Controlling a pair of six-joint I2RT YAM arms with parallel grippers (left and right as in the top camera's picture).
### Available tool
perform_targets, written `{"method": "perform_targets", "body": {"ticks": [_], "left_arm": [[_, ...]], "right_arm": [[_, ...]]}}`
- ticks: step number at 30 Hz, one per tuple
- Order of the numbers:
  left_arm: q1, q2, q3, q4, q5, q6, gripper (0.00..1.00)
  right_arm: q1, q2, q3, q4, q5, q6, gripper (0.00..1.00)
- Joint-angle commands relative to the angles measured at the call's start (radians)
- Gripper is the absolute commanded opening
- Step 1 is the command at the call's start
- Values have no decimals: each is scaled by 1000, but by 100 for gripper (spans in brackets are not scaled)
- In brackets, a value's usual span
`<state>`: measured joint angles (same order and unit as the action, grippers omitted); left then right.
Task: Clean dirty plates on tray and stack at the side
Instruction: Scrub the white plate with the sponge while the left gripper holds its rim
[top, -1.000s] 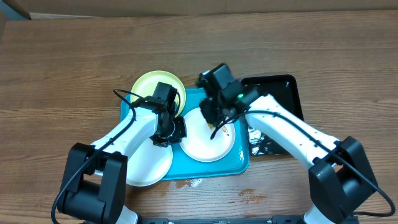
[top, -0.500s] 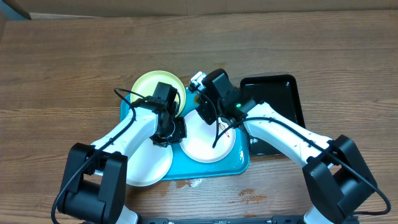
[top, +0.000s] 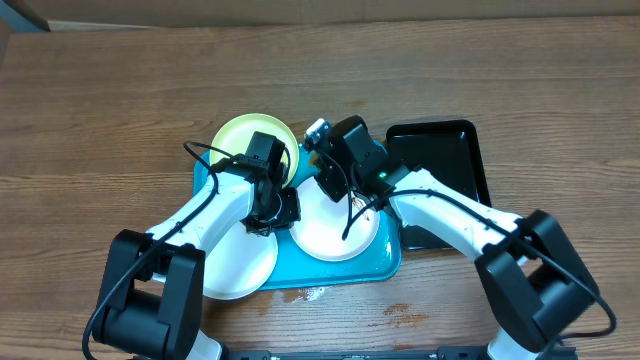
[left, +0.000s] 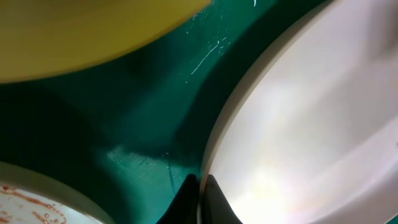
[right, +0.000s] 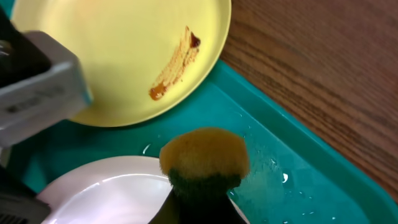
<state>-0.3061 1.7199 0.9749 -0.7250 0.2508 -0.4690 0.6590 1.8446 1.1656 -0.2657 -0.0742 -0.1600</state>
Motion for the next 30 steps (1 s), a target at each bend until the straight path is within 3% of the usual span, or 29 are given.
{"method": "perform_targets", "body": {"ticks": [1,13,30], "left_arm": [[-2,10,-7,16,4,-11,4],[-2,10,-7,49,-18,-64,4],[-2,10,-7,49,-48,-85,4]], "right_arm": [[-27,41,-8,18,-6,34,4],[-68,104,-8,9,-10,84,4],[-68,102,-8,-142,-10,177,4]]}}
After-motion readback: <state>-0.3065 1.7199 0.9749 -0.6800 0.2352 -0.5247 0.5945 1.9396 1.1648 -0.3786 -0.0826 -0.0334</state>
